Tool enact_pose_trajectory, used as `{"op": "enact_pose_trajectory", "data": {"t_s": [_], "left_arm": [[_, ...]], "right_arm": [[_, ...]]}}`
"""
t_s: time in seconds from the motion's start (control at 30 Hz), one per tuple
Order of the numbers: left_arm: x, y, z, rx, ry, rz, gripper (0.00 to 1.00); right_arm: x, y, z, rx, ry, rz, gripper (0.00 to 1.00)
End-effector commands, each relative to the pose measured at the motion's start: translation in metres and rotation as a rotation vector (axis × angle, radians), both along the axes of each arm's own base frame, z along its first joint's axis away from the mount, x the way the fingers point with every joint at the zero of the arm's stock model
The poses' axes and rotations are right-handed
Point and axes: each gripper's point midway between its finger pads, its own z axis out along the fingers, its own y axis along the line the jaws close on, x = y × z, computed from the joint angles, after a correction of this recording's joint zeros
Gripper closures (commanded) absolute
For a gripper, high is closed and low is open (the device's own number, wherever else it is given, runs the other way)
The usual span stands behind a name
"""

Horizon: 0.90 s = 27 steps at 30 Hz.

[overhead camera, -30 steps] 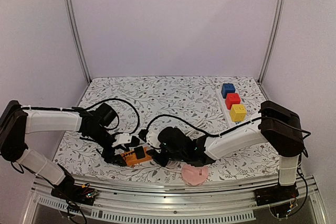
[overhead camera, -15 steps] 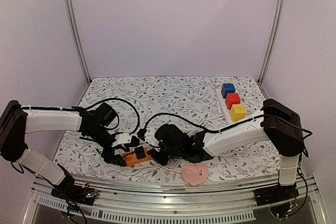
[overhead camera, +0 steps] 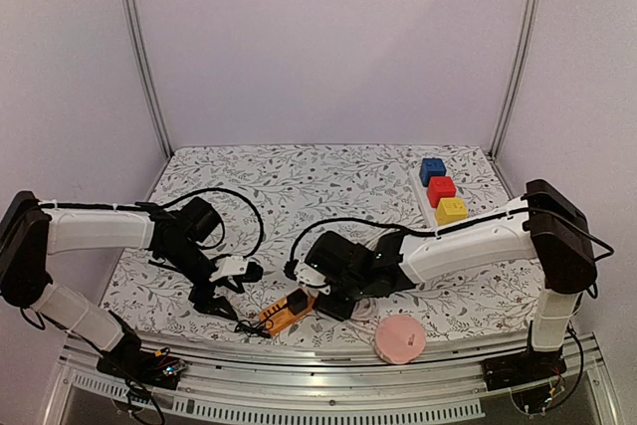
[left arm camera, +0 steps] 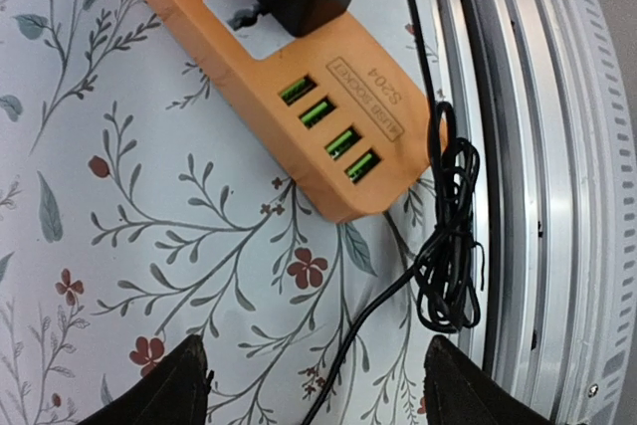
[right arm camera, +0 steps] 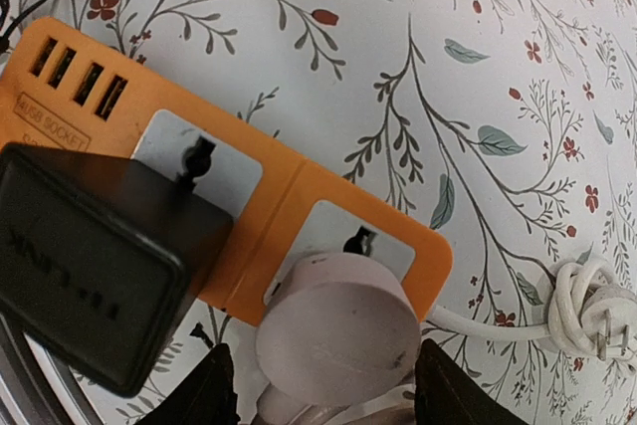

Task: Insert the plug

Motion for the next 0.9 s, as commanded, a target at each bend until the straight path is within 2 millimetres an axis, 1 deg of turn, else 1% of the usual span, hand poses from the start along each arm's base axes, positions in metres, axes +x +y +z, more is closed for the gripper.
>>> {"op": "enact_pose_trajectory", "data": {"t_s": [0.0, 0.03, 0.13, 0.17, 0.23, 0.27, 0.3, 0.33, 0.37, 0.4, 0.47, 0.53, 0.57, 0.67, 0.73, 0.87], "left_arm": [[0.0, -0.003, 0.008, -0.027, -0.011, -0.012, 0.27], [0.0, -0.003, 0.008, -0.027, -0.01, -0.012, 0.27], [0.0, -0.002, 0.008, -0.027, -0.009, -0.013, 0.27], [0.0, -0.002, 0.008, -0.027, -0.01, -0.012, 0.27], [0.0, -0.002, 0.008, -0.027, -0.011, -0.013, 0.27], [0.0, -0.002, 0.008, -0.028, -0.01, -0.013, 0.27], [-0.001, -0.002, 0.008, -0.028, -0.01, -0.013, 0.27], [0.0, -0.002, 0.008, -0.027, -0.01, -0.014, 0.27], [0.0, -0.002, 0.008, -0.026, -0.01, -0.013, 0.27], [0.0, -0.002, 0.008, -0.028, -0.012, -0.013, 0.27], [0.0, -0.002, 0.008, -0.027, -0.013, -0.012, 0.27], [0.0, -0.002, 0.007, -0.023, -0.01, -0.012, 0.27], [0.0, -0.001, 0.007, -0.022, -0.011, -0.011, 0.27], [0.0, -0.001, 0.005, -0.019, -0.007, -0.01, 0.27], [-0.001, -0.001, 0.004, -0.018, -0.005, -0.009, 0.27], [-0.001, -0.001, 0.004, -0.018, 0.0, -0.011, 0.27]], "right_arm": [[-0.015, -0.007, 0.024, 0.029, 0.05, 0.052, 0.39], [-0.015, -0.005, 0.031, 0.051, 0.048, 0.061, 0.39], [-0.017, -0.006, 0.042, 0.1, 0.077, 0.07, 0.39], [-0.017, -0.007, 0.05, 0.128, 0.082, 0.072, 0.39], [-0.016, -0.01, 0.061, 0.172, 0.099, 0.066, 0.4], [-0.013, -0.011, 0.072, 0.211, 0.094, 0.049, 0.41], [-0.005, -0.013, 0.078, 0.243, 0.093, 0.013, 0.45], [0.003, -0.015, 0.084, 0.272, 0.093, -0.021, 0.53], [0.012, -0.017, 0.087, 0.307, 0.117, -0.093, 0.61], [0.02, -0.019, 0.085, 0.311, 0.133, -0.139, 0.65], [0.028, -0.02, 0.074, 0.303, 0.172, -0.207, 0.67], [0.02, -0.01, 0.058, 0.297, 0.251, -0.192, 0.64], [0.017, -0.006, 0.054, 0.297, 0.276, -0.182, 0.62], [0.014, -0.004, 0.033, 0.264, 0.32, -0.185, 0.6], [0.013, -0.004, 0.025, 0.248, 0.326, -0.187, 0.6], [0.012, 0.002, 0.021, 0.255, 0.344, -0.172, 0.6]]}}
